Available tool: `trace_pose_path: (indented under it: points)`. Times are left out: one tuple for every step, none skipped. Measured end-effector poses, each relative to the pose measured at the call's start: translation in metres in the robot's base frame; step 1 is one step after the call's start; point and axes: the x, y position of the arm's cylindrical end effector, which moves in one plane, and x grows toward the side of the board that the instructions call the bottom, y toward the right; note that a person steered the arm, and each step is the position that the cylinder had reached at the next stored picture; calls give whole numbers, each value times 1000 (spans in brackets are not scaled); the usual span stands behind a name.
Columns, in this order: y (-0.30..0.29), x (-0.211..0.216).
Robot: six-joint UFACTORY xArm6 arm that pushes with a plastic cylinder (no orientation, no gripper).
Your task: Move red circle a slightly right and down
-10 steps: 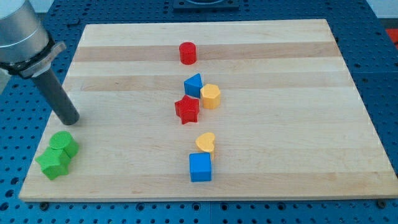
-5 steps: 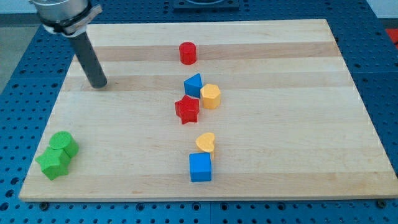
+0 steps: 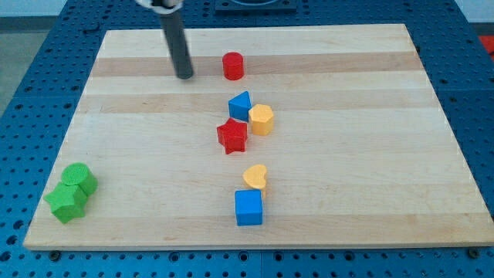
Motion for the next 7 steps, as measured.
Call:
trace_pose_path:
  points:
    - [63,-17]
    - [137,-20]
    - [181,-21]
    - [185,-48]
    - [180,-76]
    - [153,-75]
    - [147,-57]
